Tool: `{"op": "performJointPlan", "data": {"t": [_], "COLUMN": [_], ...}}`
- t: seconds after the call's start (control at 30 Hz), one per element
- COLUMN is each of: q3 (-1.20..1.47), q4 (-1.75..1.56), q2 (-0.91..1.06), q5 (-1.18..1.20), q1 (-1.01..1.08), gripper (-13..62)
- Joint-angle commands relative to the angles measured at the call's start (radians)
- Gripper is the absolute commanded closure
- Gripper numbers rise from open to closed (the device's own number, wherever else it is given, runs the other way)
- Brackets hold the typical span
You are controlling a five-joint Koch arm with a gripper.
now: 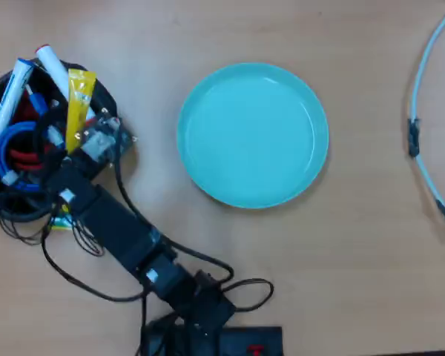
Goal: Pick up the yellow instant coffee stick, then put it in the black bowl
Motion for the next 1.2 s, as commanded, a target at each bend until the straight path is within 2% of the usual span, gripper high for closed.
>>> {"op": "performJointPlan", "data": {"t": [0.0,0.4,0.7,1.03,1.17], "q3": [-0.166,-0.483,-0.488,-0.485,-0.477], "q4": [-0.018,-0.052,-0.204,-0.207,-0.199], "q2": [-0.029,-0.328,-0.425,-0.494,-0.509], "q5": [0.067,0.178,0.276,0.272,0.270], "q1": [-0.020,-0.098,-0.112,-0.101,-0.094], "gripper": [56.2,56.2,56.3,55.7,48.8]}}
